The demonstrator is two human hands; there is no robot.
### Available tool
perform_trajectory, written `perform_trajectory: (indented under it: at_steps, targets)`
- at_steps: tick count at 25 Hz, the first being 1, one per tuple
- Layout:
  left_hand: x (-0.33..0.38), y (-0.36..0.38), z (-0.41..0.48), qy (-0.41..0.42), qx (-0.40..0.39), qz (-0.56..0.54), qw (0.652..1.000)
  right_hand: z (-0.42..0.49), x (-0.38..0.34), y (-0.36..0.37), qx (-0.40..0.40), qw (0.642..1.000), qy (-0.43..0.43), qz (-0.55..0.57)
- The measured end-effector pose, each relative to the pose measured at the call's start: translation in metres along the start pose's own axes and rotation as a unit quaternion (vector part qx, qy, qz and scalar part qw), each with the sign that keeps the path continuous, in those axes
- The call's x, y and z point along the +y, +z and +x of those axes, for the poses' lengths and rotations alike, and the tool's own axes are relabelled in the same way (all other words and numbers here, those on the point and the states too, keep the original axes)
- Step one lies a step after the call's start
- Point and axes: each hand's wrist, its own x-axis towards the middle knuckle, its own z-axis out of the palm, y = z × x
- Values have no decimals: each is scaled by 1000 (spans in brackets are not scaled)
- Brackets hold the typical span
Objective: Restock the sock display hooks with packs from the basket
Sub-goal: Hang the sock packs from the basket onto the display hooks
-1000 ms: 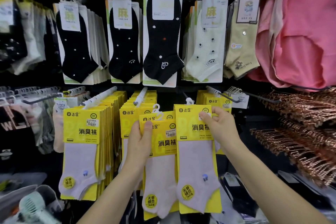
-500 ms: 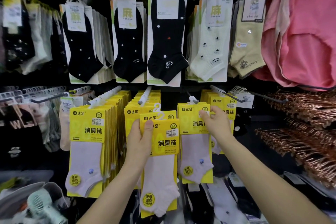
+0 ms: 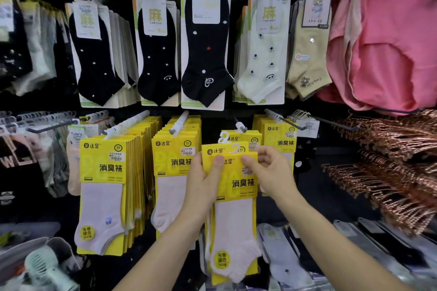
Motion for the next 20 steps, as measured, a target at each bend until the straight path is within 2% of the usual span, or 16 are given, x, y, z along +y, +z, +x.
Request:
perform_trajectory:
  at_steps: [3, 7, 10, 15, 20]
  targets:
    - [-5, 0, 2, -11, 16, 16, 1000, 5, 5, -14, 9, 999, 30, 34]
    - [-8, -14, 8, -36, 65, 19, 997, 19, 12, -26, 77, 994, 60, 54]
    - [-8, -27, 9, -20, 77, 41, 996, 37, 13, -26, 105, 990, 79, 49]
    - [-2, -36, 7, 6, 75, 47, 996, 54, 12, -1, 78, 995, 58, -7]
    - [1, -27, 8, 13, 64, 53, 996, 58, 18, 9, 82, 993, 83, -10]
